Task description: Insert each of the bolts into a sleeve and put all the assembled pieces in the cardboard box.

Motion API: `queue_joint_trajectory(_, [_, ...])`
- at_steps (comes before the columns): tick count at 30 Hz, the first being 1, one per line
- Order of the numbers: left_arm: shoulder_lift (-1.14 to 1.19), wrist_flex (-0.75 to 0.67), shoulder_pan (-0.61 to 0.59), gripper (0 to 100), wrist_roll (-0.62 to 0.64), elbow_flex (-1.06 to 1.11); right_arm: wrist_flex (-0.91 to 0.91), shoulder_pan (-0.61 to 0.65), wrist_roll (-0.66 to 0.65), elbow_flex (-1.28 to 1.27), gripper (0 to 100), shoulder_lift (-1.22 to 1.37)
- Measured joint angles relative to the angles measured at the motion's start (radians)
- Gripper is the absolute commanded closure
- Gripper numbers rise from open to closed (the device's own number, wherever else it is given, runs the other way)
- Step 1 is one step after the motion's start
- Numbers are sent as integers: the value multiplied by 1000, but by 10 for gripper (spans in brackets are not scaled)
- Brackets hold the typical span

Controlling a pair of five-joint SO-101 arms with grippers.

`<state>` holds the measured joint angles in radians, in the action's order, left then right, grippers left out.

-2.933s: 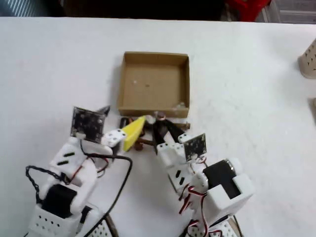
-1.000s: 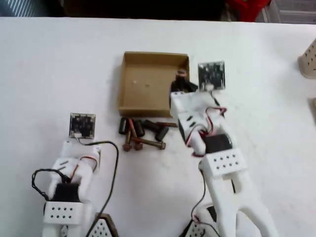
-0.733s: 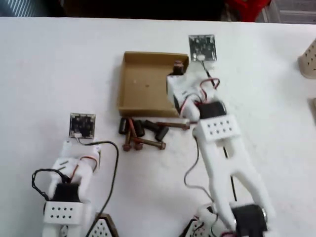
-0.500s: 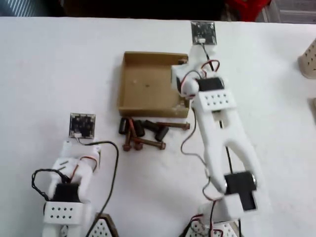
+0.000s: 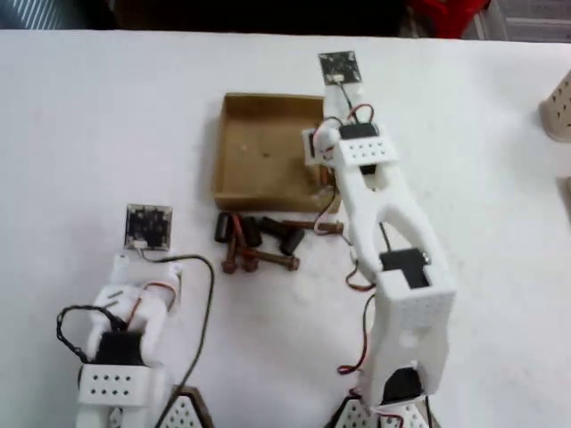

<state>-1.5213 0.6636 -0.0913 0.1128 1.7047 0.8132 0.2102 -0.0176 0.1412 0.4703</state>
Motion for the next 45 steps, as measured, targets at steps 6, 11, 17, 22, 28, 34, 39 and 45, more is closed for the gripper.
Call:
queue_joint_trajectory(6, [0, 0, 0, 947, 0, 0, 31, 0, 0, 11, 831, 9])
queue_joint_trajectory(11, [0, 0, 0, 947, 0, 0, 61, 5, 0, 25, 882, 6])
queue_joint_trajectory(17, [0, 0, 0, 945, 0, 0, 83, -2, 0, 31, 982, -8])
queue_joint_trajectory(22, [0, 0, 0, 945, 0, 0, 239, 23, 0, 31, 982, -135])
queue_joint_trajectory(28, [0, 0, 0, 945, 0, 0, 493, 130, 0, 32, 982, -318])
queue_joint_trajectory(34, [0, 0, 0, 946, 0, 0, 664, 241, 153, 32, 982, -425])
queue_joint_trajectory(39, [0, 0, -2, 946, 0, 0, 721, 330, 313, 32, 982, -434])
queue_joint_trajectory(45, [0, 0, -138, 946, 0, 0, 700, 434, 436, 35, 981, -364])
